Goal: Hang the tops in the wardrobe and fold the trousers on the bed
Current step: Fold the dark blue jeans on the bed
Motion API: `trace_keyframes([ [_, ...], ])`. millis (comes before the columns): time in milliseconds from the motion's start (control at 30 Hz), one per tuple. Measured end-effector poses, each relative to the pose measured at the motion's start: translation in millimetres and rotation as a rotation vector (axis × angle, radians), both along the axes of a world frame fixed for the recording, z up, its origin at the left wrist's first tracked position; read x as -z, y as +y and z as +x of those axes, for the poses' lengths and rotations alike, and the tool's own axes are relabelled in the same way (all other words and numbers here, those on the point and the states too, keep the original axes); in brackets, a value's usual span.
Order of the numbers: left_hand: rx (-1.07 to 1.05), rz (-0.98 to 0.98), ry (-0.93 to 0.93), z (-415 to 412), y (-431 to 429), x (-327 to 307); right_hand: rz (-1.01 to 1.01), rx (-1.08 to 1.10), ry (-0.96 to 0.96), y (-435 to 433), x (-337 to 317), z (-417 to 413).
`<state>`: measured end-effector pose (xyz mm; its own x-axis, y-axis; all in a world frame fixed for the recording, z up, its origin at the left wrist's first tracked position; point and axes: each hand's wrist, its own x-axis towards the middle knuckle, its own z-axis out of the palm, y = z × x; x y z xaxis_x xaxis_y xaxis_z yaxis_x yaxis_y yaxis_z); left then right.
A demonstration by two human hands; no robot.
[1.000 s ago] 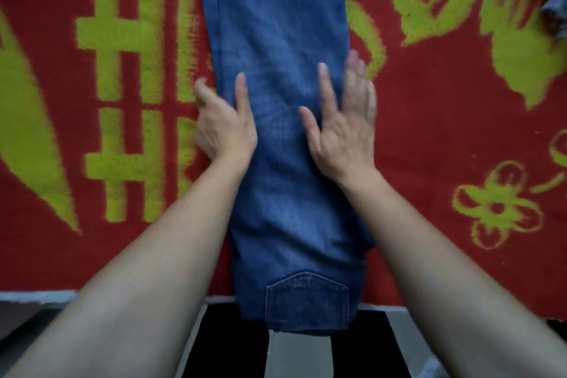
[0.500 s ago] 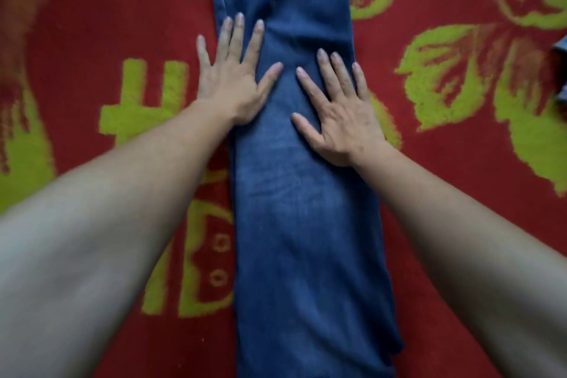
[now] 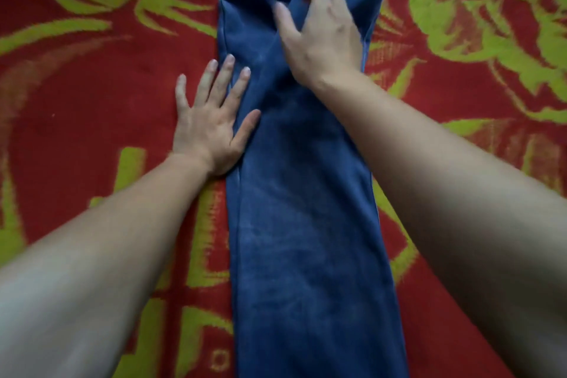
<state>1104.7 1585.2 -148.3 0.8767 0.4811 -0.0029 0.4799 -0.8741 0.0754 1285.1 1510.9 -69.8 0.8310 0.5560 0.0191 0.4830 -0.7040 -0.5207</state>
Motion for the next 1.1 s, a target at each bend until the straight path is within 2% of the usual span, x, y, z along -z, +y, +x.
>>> trace_keyframes([
  [100, 0.016, -0.008, -0.082, 1, 4, 2, -0.186, 0.136, 0.185, 28, 16, 13],
  [300, -0.043, -0.059, -0.194, -2, 5, 5, -0.074, 0.191, 0.086, 16, 15, 13],
  [367, -0.124, -0.044, -0.236, -3, 5, 7, 0.139, 0.218, 0.029, 18, 5, 11],
  [467, -0.508, -0.014, -0.359, 0, 10, 7, 0.556, 0.152, -0.098, 30, -19, -5],
  [533, -0.628, -0.051, -0.396, 4, 16, 6, 0.647, 0.025, -0.118, 39, -22, -19],
  [567, -0.625, -0.057, -0.386, 4, 18, 6, 0.553, -0.081, -0.059, 43, -21, -25],
  [633, -0.606, -0.071, -0.378, 4, 20, 6, 0.205, -0.248, 0.174, 41, -9, -33],
  [667, -0.603, -0.090, -0.382, 3, 20, 6, 0.117, -0.289, 0.187, 33, -3, -35],
  [700, -0.606, -0.109, -0.388, 2, 20, 6, 0.149, -0.313, 0.094, 24, 2, -35],
  [767, -0.616, -0.150, -0.370, 1, 20, 3, 0.335, -0.243, -0.146, 1, 9, -33],
  [800, -0.600, -0.175, -0.332, 1, 21, 1, 0.337, -0.203, -0.240, -10, 13, -33],
  [833, -0.572, -0.202, -0.275, 1, 22, -1, 0.241, -0.186, -0.294, -21, 18, -31],
  [900, -0.521, -0.264, -0.153, 2, 24, -7, -0.185, -0.225, -0.253, -36, 31, -30],
  [967, -0.501, -0.325, -0.049, 3, 28, -11, -0.504, -0.285, -0.076, -39, 44, -26],
  [1033, -0.491, -0.336, 0.049, 5, 32, -13, -0.575, -0.304, -0.004, -36, 50, -19],
  [1100, -0.488, -0.331, 0.117, 5, 32, -15, -0.545, -0.301, -0.001, -35, 46, -21],
])
